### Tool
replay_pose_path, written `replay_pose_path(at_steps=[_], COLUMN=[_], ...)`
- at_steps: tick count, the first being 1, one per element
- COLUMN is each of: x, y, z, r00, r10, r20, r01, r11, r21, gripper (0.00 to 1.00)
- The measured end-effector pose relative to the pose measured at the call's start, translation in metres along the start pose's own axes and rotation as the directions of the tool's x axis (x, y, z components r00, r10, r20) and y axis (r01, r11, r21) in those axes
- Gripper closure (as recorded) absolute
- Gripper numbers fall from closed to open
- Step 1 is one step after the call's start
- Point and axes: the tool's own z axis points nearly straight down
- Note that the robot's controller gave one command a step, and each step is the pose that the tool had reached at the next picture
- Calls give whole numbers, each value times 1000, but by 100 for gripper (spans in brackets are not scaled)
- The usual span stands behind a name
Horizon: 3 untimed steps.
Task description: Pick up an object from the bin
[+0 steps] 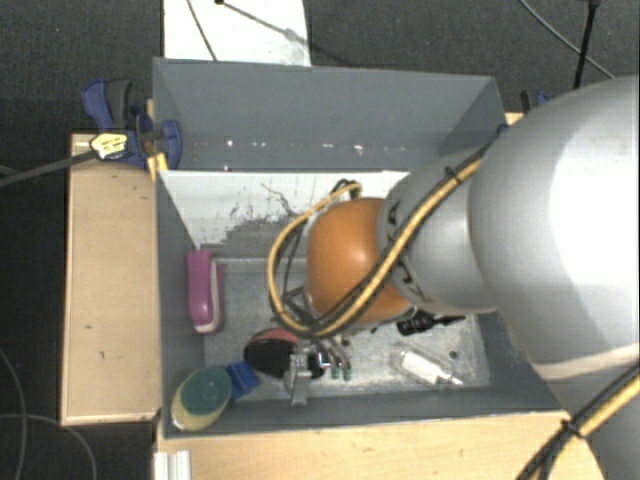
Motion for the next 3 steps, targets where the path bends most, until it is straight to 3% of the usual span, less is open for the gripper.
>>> replay_pose_path(at_steps=[1, 2, 3], x=[-3, -12, 12], y=[0, 68, 67], z=[-2, -4, -159], r00=[1000, 912, 907], r10=[6, -410, -420], r20=[6, 23, 13], r01=[-6, 410, 420], r11=[1000, 912, 907], r21=[0, 8, 3], gripper=[100, 100, 100])
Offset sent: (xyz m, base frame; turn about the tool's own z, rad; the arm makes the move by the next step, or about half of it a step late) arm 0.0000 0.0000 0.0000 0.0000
